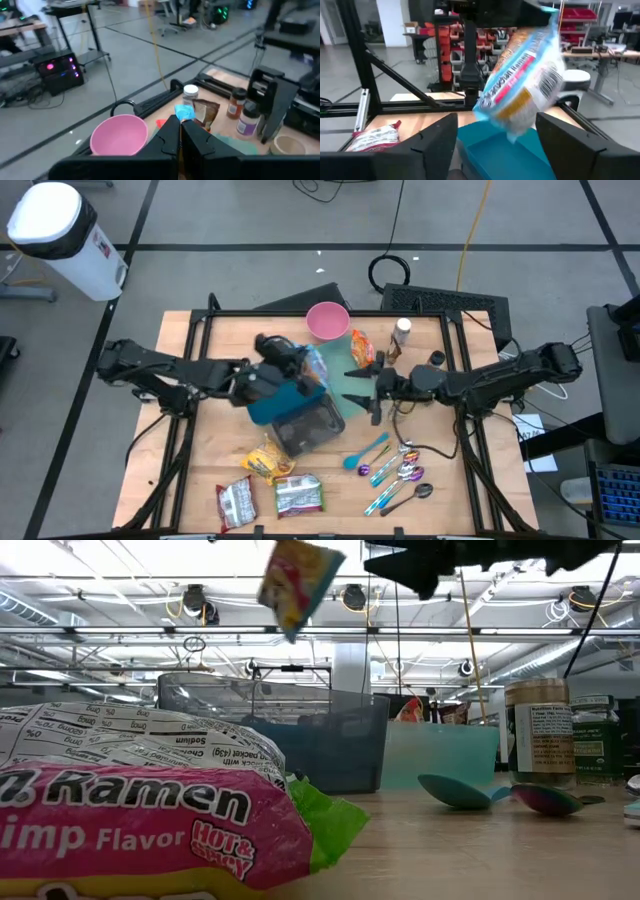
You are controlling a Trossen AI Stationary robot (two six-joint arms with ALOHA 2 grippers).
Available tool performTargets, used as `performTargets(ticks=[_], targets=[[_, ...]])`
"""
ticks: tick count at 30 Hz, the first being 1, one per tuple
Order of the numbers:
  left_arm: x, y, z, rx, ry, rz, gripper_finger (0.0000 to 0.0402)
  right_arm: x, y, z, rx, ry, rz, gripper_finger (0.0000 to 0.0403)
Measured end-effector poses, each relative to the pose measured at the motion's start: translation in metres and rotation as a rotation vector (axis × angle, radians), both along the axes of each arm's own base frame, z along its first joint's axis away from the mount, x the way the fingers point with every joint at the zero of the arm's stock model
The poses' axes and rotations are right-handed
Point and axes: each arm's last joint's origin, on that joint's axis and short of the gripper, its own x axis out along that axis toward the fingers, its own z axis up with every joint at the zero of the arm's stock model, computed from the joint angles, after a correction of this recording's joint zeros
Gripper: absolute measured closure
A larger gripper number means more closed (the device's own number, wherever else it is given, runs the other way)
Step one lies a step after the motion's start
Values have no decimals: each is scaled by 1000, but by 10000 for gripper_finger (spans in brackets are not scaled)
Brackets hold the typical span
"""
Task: Pick & Place Food Item
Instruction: Put the blue noodle pack into the green bin
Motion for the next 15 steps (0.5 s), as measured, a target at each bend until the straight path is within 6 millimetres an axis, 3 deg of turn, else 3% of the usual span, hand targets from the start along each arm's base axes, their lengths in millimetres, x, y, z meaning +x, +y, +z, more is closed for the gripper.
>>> performTargets(ticks=[8, 15], targets=[[27, 23, -15, 4, 10, -33, 398, 35, -5, 4, -11, 79, -71, 106], [35, 27, -26, 3, 38, -17, 398, 37, -16, 3, -2, 114, -213, 117]])
